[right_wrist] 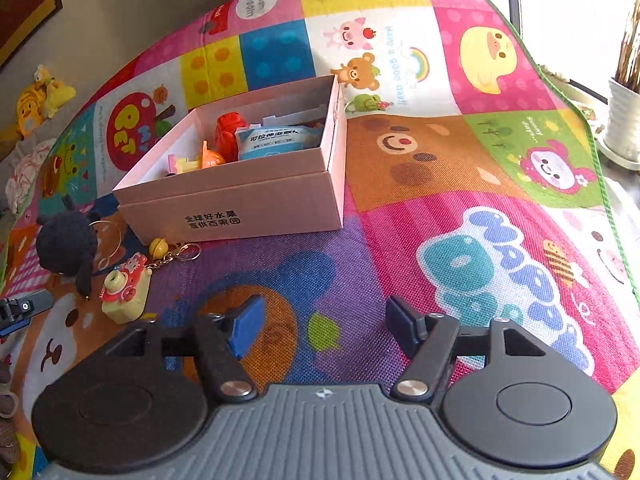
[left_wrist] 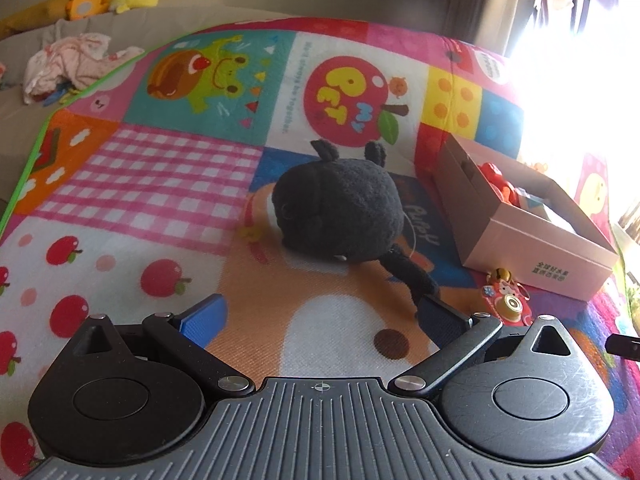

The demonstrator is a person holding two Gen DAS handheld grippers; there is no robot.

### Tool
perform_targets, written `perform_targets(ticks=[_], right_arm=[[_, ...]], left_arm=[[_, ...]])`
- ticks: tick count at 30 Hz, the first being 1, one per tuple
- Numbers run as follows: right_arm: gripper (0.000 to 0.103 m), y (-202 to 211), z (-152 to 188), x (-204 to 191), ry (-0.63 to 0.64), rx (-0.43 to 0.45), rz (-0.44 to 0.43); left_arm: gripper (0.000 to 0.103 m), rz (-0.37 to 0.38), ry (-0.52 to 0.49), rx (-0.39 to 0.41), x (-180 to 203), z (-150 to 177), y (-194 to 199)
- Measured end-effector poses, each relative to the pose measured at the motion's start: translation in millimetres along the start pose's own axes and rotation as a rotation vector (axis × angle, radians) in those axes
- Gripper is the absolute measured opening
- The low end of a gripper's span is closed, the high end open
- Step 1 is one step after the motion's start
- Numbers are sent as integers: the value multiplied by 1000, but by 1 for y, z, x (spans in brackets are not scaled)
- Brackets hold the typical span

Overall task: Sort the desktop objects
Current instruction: 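Move the left gripper to the black plush toy while the right withdraws from the box, then grasp the black plush toy with the left gripper and lift it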

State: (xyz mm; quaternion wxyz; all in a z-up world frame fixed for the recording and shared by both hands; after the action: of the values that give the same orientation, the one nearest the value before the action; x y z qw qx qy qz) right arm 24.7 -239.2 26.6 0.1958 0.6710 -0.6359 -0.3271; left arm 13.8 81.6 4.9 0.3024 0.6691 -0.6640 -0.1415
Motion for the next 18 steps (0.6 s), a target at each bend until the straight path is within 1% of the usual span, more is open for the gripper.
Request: perform_targets(ticks=[1, 3, 5, 7, 8, 10, 15, 17, 18], right_arm=[[78, 1, 2, -1, 5, 13, -8], [84, 1, 7, -1, 21, 43, -11], [84, 2, 11, -2, 24, 57, -6], [88, 4, 10, 0, 16, 74, -24], [88, 5, 11, 1, 7, 78, -29], [90, 3, 10, 4, -14, 69, -39], [94, 2, 10, 7, -37, 67, -55], [95, 1, 10, 8, -40, 65, -63], [96, 1, 10, 8, -41, 65, -67]], left_arm=[[103, -3, -11, 0, 4, -2, -3], [103, -20, -33, 9, 12, -8, -9], [103, -52, -50, 17, 20, -17, -17], [103, -57, -40, 16, 24, -25, -25], [103, -53, -32, 12, 25, -30, -30], [103, -68, -34, 1, 28, -35, -41], [103, -117, -55, 3, 34, -39, -55], [103, -123, -62, 2, 35, -40, -56], [101, -124, -69, 2, 36, -40, -56]])
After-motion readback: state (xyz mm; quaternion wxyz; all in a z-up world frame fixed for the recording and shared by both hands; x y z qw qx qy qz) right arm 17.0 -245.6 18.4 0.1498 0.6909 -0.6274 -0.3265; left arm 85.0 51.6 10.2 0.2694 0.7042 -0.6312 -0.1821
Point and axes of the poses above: each gripper's, at about its wrist camera, not at the fingertips, and y roughly against the way its jaws point, x to its right, z to its underside, the point moved 1 cm from there along -y, roughly the way its jaws point, and after that the axes turned 2 degrees about z, right-handed, at the moved point
